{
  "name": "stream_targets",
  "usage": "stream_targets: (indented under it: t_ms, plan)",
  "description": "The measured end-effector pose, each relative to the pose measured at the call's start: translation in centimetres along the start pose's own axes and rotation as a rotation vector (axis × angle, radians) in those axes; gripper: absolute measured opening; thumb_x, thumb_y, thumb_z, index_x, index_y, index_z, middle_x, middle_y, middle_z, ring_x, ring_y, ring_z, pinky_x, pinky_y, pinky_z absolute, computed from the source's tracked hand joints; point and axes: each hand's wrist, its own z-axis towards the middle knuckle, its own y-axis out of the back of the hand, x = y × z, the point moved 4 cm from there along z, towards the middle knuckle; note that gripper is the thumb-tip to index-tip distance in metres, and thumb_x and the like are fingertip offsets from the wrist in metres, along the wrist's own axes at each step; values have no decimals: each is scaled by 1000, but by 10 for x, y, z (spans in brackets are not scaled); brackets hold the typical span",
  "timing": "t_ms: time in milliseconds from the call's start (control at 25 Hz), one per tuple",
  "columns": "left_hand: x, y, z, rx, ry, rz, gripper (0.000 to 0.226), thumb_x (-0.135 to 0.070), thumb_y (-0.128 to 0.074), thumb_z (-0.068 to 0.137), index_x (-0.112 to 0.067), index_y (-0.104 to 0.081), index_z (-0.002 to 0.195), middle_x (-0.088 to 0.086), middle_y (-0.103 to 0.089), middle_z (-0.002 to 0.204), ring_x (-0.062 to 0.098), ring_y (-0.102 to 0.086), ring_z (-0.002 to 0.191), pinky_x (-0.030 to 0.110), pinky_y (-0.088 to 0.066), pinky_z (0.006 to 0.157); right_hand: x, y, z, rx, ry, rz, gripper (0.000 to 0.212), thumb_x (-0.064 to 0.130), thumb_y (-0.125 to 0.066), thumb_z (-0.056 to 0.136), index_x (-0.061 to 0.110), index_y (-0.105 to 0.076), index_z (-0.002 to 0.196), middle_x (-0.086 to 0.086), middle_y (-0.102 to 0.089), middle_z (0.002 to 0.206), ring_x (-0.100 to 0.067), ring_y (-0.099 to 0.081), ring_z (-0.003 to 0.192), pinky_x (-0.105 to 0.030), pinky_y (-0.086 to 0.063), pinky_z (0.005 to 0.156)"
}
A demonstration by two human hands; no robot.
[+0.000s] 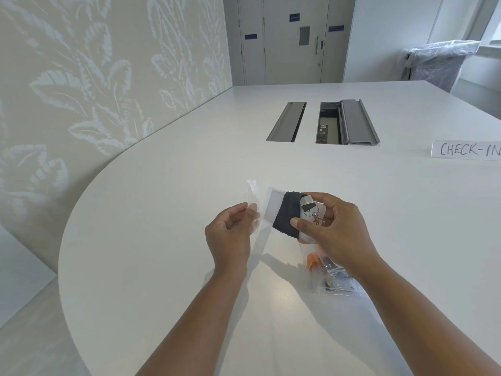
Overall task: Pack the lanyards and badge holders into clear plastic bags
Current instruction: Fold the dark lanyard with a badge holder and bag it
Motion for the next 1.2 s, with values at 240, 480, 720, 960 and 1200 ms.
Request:
stream_targets:
  t_ms: [240, 480, 720, 960, 1200]
  plan:
    - [7, 1, 6, 150, 304, -303, 11, 4, -63, 89, 4, -73, 94, 14, -73, 81, 22, -72, 79, 26, -59, 70, -1, 3, 1, 3, 15, 26, 35, 19, -85, 74, 34, -70, 102, 7, -77, 83, -17, -73, 77, -43, -61, 78]
    - [6, -3, 9, 254, 371, -396, 34, 17, -62, 82, 8, -64, 115, 14, -76, 98, 20, -74, 93, 24, -60, 76, -2, 6, 5, -18, 16, 83, 34, 18, -86, 73, 32, -71, 101, 3, -77, 82, -25, -73, 78, -50, -60, 78]
    - [6, -5, 7, 290, 348, -404, 37, 16, -66, 79, 0, -67, 112, 8, -76, 99, 13, -73, 93, 19, -57, 74, -4, 7, 5, -30, -1, 149, 33, 16, -87, 71, 34, -72, 94, -11, -75, 83, -36, -67, 71, -58, -59, 74]
    - [10, -2, 5, 174, 284, -265, 23, -5, -77, 77, -6, -73, 100, 4, -75, 90, 15, -70, 81, 23, -57, 68, -7, 0, 2, 18, -8, 121, 36, 16, -86, 72, 31, -71, 101, 1, -78, 84, -27, -74, 81, -52, -61, 78]
    - [2, 3, 3, 30, 101, -54, 18, -11, -86, 71, -8, -75, 85, -1, -73, 69, 12, -66, 65, 27, -58, 64, -1, 1, 0, -49, 47, 122, 33, 18, -87, 73, 32, -71, 98, 5, -73, 73, -25, -69, 68, -44, -61, 72]
